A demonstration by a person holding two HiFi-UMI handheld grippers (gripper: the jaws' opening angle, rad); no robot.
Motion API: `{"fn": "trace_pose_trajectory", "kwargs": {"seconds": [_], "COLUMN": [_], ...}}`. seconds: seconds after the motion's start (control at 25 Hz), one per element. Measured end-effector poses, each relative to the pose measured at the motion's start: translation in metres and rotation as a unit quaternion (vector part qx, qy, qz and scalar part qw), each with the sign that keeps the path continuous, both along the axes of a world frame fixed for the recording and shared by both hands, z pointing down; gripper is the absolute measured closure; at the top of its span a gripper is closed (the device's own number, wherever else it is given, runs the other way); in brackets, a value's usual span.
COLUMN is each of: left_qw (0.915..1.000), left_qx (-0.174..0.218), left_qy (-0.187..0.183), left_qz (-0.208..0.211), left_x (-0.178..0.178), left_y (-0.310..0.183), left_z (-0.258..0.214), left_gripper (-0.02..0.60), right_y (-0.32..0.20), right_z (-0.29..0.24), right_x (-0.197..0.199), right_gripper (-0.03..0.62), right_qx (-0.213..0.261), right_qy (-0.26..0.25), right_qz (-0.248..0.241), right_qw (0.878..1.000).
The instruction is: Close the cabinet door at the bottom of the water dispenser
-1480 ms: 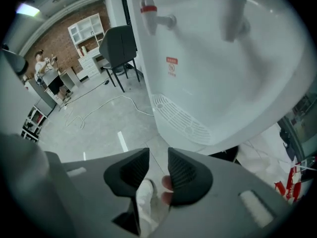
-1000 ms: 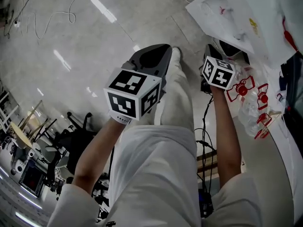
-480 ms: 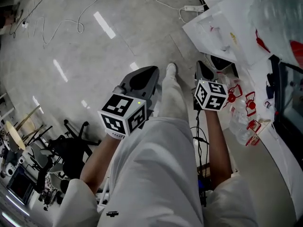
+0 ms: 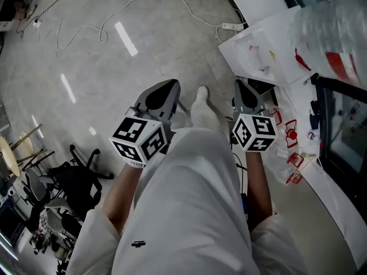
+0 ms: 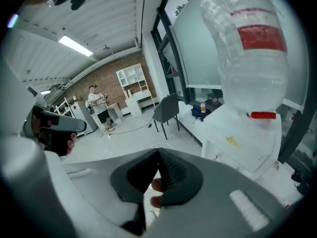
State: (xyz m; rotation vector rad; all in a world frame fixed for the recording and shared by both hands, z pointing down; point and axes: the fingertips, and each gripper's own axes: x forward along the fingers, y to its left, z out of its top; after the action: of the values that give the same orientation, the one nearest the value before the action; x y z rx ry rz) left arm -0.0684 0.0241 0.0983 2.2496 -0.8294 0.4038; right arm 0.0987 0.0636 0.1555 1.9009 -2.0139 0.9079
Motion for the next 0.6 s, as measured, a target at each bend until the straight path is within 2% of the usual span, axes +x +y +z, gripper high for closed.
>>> {"fn": "trace_pose_trajectory", "kwargs": {"seconds": [0.32, 0.48, 0.6], "left_qw": [0.9989, 0.9976, 0.9963], "left_qx": [0.045, 0.064, 0.078], "left_qy": [0.011, 0.023, 0.029], "left_qz": [-0.004, -0.014, -0.023], "left_x": [-0.021, -0.033, -0.038], "left_y": [0.007, 0.008, 0.008], "left_z": [-0.043, -0.063, -0.071], "left_gripper": [0.575, 0.575, 0.575], "right_y": [0.004, 0.009, 0.013], "right_z": [-0.069, -0.095, -0.110], "right_x": [-0.022, -0.029, -0.028], "right_gripper": [0.585, 0.584, 0.584], "right_qx": [0.056, 0.077, 0.095], "right_qy": [0.030, 0.057, 0.058], "right_qz": [-0.048, -0.062, -0.061], "right_qw": [0.997, 0.993, 0.992]}}
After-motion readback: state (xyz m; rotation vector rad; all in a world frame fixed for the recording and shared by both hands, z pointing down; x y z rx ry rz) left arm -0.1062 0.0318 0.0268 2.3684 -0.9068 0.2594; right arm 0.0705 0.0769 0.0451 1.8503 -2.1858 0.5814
